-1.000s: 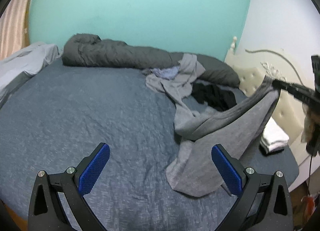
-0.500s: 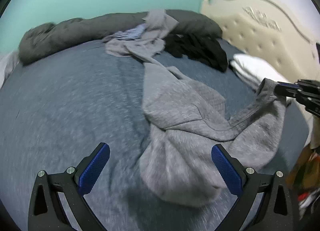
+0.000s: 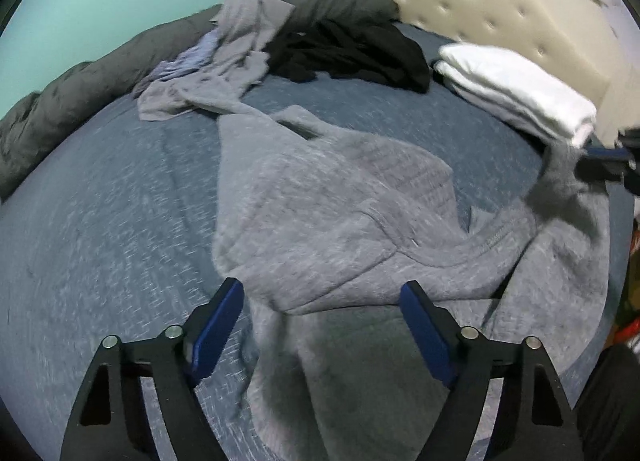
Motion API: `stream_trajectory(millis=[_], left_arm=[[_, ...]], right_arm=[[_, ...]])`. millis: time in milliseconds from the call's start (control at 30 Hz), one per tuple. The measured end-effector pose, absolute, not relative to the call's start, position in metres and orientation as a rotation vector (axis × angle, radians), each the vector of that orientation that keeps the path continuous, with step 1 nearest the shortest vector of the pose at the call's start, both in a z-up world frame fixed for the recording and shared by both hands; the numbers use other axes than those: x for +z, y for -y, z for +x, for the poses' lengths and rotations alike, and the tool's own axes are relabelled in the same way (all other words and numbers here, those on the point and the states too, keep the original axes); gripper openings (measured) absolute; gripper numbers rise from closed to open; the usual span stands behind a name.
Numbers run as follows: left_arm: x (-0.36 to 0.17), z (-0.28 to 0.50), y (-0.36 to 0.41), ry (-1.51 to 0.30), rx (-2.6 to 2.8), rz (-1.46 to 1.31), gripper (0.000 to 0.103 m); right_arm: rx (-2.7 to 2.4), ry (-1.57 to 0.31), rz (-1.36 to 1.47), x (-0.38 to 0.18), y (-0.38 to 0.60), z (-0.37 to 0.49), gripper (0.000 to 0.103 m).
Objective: Fold clothes
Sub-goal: 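Grasp the sweatshirt hem with the left tool while the right tool holds its edge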
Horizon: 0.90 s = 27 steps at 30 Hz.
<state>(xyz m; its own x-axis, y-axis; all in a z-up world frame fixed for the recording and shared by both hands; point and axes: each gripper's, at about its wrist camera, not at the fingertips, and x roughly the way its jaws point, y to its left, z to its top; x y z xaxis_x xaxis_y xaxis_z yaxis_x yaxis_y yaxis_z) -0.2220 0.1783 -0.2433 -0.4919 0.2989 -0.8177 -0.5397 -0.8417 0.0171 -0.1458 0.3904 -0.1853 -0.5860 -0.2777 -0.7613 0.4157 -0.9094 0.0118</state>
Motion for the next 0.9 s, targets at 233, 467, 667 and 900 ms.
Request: stream_trajectory(millis=[233, 467, 667, 900], left_arm=[[-0.266, -0.23, -0.19, -0.424, 2.281, -1.233, 0.075], [-0.273, -0.236, -0.198, -0.455, 2.278, -1.216, 0.067], [-0.278, -0.241, -0.204, -0.507, 2.257, -1.224, 0.032], [-0.271, -0.237, -0.201, -0.484, 2.255, -1.198, 0.019]], right_arm=[[-2.465, -0.236, 1.172, -0.196, -0.386, -0.151, 0.004], [-2.459, -0.236, 1.184, -0.201, -0.387, -0.155, 0.004], [-2.465, -0.214, 1.198, -0.207, -0.39, -0.158, 0.004], [-2.466, -0.205, 1.193, -0.208, -0.39, -0.159, 0.004]])
